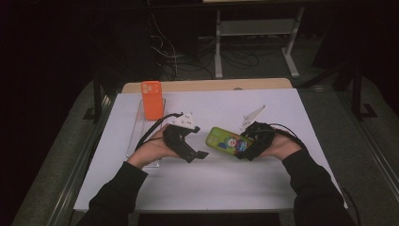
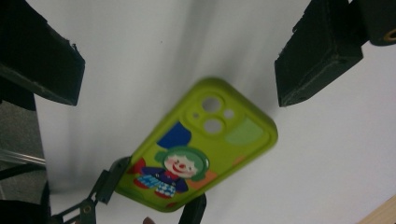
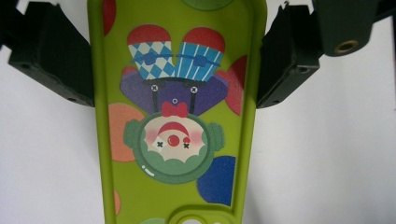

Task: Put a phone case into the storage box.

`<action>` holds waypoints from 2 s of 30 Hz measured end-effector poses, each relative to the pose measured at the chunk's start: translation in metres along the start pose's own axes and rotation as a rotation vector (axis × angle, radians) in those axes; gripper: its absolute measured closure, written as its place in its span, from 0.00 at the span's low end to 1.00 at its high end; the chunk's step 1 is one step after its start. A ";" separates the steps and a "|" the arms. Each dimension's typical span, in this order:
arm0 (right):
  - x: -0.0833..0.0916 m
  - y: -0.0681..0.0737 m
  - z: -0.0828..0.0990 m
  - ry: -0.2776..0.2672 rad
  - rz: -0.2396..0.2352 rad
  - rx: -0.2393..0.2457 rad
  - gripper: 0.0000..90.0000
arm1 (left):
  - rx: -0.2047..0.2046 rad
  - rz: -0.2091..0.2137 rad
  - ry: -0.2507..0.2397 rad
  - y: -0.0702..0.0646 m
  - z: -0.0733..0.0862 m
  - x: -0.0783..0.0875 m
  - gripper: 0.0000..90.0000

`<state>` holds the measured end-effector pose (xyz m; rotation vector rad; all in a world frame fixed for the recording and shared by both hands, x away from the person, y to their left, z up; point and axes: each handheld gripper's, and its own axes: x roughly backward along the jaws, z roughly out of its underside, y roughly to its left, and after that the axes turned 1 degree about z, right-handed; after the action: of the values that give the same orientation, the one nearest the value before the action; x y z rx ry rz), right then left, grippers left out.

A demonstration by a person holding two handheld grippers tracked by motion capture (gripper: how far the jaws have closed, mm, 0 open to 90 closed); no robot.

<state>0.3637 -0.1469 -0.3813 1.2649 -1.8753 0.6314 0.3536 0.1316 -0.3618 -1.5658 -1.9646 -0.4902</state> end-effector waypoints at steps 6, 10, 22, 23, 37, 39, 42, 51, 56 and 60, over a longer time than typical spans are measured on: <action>-0.010 0.016 -0.009 0.021 -0.054 0.076 0.17 | -0.043 0.047 -0.008 -0.004 0.001 0.001 0.01; -0.014 0.024 -0.012 0.018 -0.084 0.111 0.17 | -0.057 0.070 0.012 -0.007 0.003 0.000 0.01; -0.021 0.043 -0.021 0.023 -0.164 0.194 0.17 | -0.126 0.133 0.086 -0.013 0.005 -0.012 0.01; -0.020 0.044 -0.022 0.026 -0.165 0.199 0.17 | -0.136 0.139 0.093 -0.014 0.006 -0.013 0.01; -0.020 0.055 -0.031 0.015 -0.190 0.254 0.17 | -0.191 0.199 0.190 -0.028 0.009 -0.032 0.01; -0.020 0.056 -0.032 0.016 -0.192 0.258 0.17 | -0.207 0.194 0.204 -0.028 0.010 -0.034 0.05; -0.019 0.057 -0.033 0.015 -0.190 0.262 0.17 | -0.215 0.191 0.220 -0.029 0.010 -0.036 0.10; -0.017 0.058 -0.033 0.010 -0.204 0.260 0.17 | -0.232 0.196 0.218 -0.030 0.010 -0.035 0.15; -0.017 0.057 -0.030 0.000 -0.210 0.254 0.16 | -0.201 0.214 0.219 -0.031 0.011 -0.037 0.17; -0.018 0.056 -0.025 -0.005 -0.215 0.220 0.01 | -0.195 0.189 0.225 -0.031 0.012 -0.037 0.17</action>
<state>0.3239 -0.0966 -0.3803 1.5856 -1.6783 0.7327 0.3267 0.1029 -0.3925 -1.7126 -1.6229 -0.7622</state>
